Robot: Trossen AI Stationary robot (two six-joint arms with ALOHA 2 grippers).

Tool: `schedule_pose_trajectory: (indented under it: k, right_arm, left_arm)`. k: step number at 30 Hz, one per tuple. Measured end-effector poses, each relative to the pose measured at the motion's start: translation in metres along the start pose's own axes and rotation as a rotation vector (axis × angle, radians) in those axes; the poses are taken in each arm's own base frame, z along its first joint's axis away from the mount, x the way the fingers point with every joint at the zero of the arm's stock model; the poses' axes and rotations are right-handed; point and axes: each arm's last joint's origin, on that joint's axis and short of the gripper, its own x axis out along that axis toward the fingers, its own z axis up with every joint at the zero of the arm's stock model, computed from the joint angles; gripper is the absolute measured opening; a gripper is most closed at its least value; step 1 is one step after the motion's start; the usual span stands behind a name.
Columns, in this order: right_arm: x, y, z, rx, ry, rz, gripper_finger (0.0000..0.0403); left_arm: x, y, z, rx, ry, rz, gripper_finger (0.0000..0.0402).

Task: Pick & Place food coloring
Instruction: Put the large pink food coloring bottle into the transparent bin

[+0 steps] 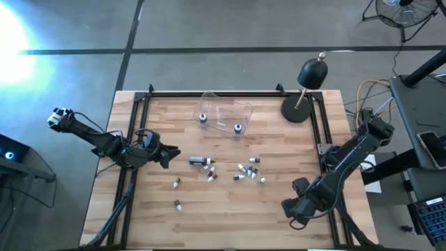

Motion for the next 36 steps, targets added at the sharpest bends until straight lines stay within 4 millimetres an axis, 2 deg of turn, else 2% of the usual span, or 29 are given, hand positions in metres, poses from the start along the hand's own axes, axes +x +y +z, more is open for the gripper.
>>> schedule_pose_trajectory:
  k: [4, 8, 17, 22, 26, 30, 33, 36]
  right_arm:
    - [-0.012, 0.008, 0.005, -0.049, -0.049, 0.043, 0.0102]
    - [-0.038, 0.018, 0.021, -0.123, -0.153, 0.052, 0.0102]
    - [-0.136, 0.04, 0.09, -0.241, -0.54, 0.103, 0.0102]
    - [-0.173, 0.045, 0.135, -0.275, -0.668, 0.124, 0.0102]
    - [-0.191, 0.047, 0.173, -0.28, -0.738, 0.162, 0.0102]
    - [-0.204, 0.053, 0.209, -0.271, -0.83, 0.275, 0.0102]
    - [-0.204, 0.058, 0.235, -0.26, -0.841, 0.311, 0.0102]
    - [-0.191, 0.063, 0.259, -0.268, -0.785, 0.246, 0.0102]
  left_arm:
    - [0.0, 0.0, 0.0, 0.0, 0.0, 0.0, 0.0147]
    - [0.0, 0.0, 0.0, -0.002, -0.003, 0.001, 0.0147]
    - [0.0, 0.0, 0.0, -0.008, -0.007, 0.003, 0.0147]
    - [0.0, 0.0, 0.0, -0.011, -0.008, 0.0, 0.0147]
    - [0.0, -0.001, 0.0, -0.015, -0.01, -0.004, 0.0147]
    - [0.0, -0.001, 0.001, -0.014, -0.012, -0.004, 0.0147]
    - [0.0, -0.001, 0.001, -0.009, -0.027, 0.002, 0.0147]
    - [0.0, -0.001, 0.001, -0.008, -0.045, 0.009, 0.0147]
